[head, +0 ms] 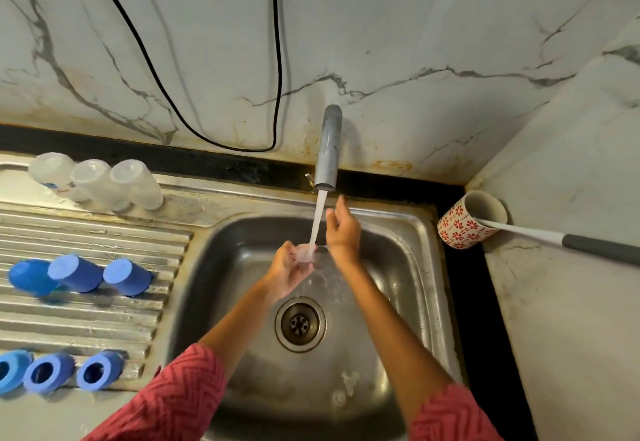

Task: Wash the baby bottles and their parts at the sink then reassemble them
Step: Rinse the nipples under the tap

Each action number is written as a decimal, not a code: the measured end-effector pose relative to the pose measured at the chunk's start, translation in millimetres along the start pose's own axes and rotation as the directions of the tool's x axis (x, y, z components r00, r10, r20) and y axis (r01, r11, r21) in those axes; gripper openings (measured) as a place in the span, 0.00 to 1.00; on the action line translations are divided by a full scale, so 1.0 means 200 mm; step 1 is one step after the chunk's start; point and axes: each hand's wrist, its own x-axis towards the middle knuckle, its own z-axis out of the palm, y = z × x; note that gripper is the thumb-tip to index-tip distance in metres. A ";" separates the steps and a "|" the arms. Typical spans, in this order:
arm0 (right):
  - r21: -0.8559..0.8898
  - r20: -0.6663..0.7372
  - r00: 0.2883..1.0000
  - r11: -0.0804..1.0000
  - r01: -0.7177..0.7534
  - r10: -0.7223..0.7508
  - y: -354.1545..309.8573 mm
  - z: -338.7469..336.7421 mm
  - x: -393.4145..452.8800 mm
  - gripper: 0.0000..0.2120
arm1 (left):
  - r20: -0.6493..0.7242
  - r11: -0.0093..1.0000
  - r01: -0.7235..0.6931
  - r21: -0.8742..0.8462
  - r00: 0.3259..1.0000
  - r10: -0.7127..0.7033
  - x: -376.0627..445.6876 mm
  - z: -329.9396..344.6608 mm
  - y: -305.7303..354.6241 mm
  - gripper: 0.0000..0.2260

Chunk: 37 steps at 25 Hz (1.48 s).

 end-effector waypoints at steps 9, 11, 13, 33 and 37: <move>0.011 0.465 0.862 0.973 -0.233 0.201 0.09 0.07 -0.21 0.12 | -0.057 0.993 -0.079 0.090 0.995 0.084 -0.02 -0.03 -0.10 0.18; -0.098 0.535 0.830 0.988 -0.121 0.155 0.04 0.02 -0.18 0.12 | -0.065 0.991 -0.089 0.097 0.993 0.095 -0.03 0.00 -0.08 0.16; -0.171 0.518 0.848 0.985 -0.022 0.109 0.00 -0.01 -0.18 0.09 | -0.062 0.984 -0.119 0.132 0.990 0.128 -0.03 0.03 -0.05 0.14; 0.251 0.382 0.903 0.919 -0.304 0.195 0.13 -0.05 -0.29 0.11 | -0.196 0.998 0.002 -0.064 0.980 -0.014 0.10 0.01 -0.04 0.22; -0.359 0.181 0.922 0.896 -0.262 0.342 0.39 -0.13 -0.36 0.11 | -0.073 0.991 0.092 -0.094 0.992 -0.099 0.07 0.09 0.01 0.17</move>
